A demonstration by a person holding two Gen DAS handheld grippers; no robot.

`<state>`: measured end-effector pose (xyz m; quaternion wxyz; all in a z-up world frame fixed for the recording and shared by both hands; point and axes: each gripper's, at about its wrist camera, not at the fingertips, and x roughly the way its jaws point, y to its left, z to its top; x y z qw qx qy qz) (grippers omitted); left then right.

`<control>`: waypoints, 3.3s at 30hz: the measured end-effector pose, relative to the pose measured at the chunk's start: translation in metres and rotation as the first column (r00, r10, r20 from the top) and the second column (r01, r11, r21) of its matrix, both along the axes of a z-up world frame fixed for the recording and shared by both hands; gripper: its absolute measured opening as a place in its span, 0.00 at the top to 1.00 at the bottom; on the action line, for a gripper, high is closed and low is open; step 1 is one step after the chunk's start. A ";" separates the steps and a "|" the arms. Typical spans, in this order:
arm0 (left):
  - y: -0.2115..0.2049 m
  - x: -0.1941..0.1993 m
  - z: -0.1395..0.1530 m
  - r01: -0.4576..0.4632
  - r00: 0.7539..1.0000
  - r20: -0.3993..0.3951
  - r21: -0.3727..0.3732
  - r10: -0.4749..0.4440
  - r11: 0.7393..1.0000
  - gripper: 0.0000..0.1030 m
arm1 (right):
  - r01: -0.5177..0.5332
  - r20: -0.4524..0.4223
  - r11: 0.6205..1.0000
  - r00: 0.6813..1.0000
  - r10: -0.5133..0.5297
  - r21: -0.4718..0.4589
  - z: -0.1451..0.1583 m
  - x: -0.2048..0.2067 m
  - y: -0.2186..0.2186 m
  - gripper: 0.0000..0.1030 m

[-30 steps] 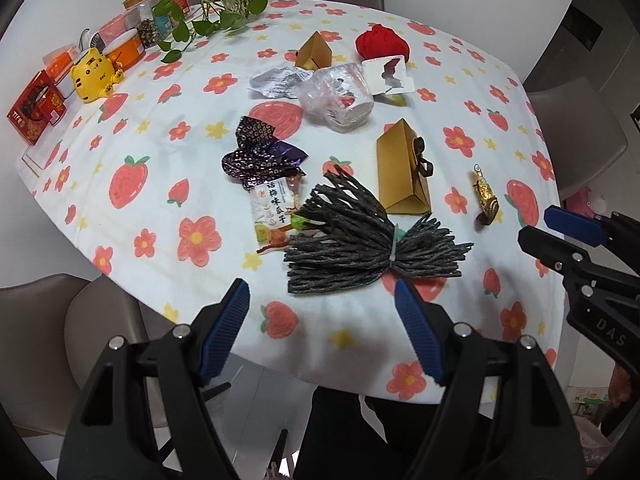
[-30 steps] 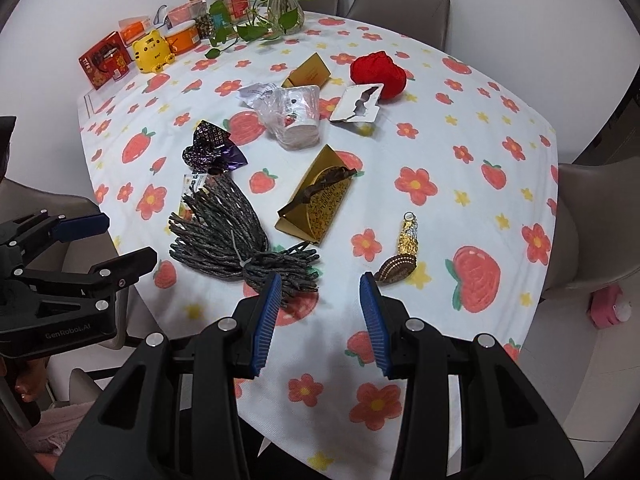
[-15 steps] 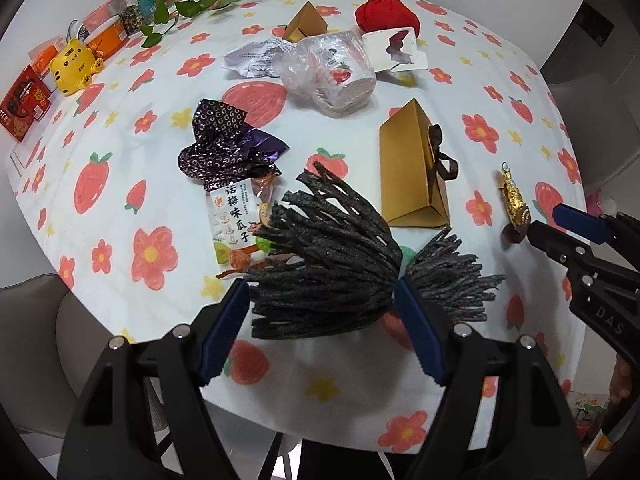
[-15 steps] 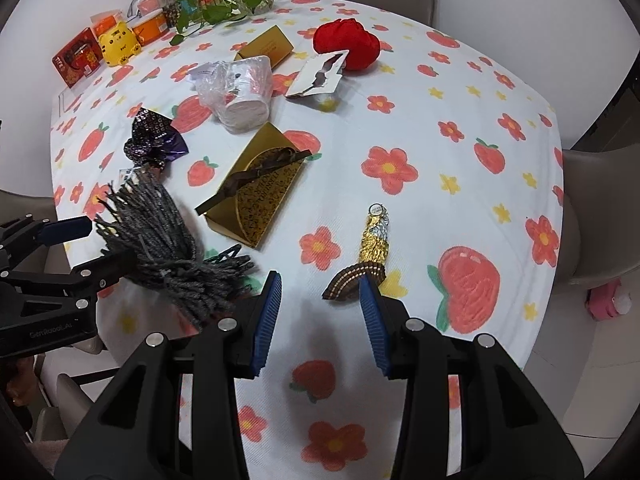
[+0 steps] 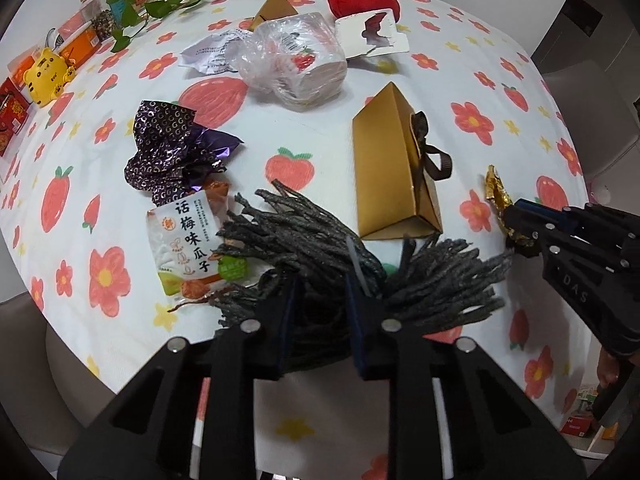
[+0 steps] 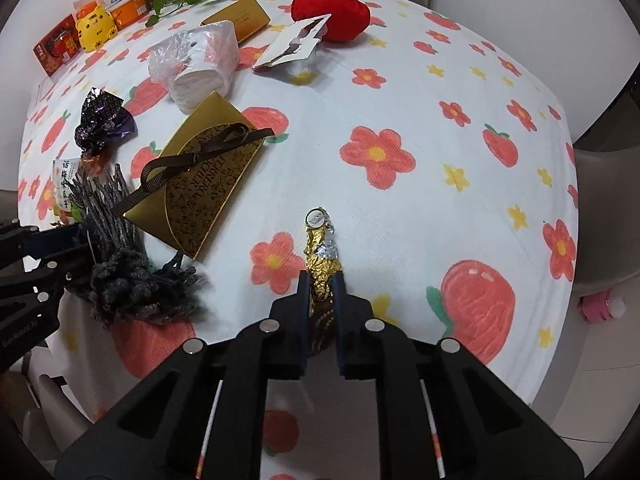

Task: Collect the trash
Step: 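Grasp the dark grey tassel bundle with the left tool while the right tool grasps the gold foil bottle, then carry the tassel bundle and gold bottle over the grey trash bin, then open the left tool to drop the tassel bundle into the bin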

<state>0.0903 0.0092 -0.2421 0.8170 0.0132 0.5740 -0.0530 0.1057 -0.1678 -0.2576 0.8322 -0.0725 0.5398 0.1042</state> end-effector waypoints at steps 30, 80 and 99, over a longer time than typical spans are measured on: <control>-0.055 -0.030 0.115 0.318 0.929 0.194 0.012 -0.315 0.948 0.90 | 0.221 0.113 0.973 0.967 -0.228 0.071 0.102 -0.080 -0.044 0.94; -0.550 -0.162 -0.166 0.746 0.665 -0.026 0.006 -0.746 0.665 0.90 | 0.717 -0.033 0.696 0.697 -0.717 0.039 -0.138 -0.293 -0.465 0.94; -0.588 -0.145 -0.282 0.741 0.670 -0.100 0.036 -0.736 0.670 0.47 | 0.695 -0.106 0.717 0.718 -0.688 0.052 -0.247 -0.264 -0.497 0.94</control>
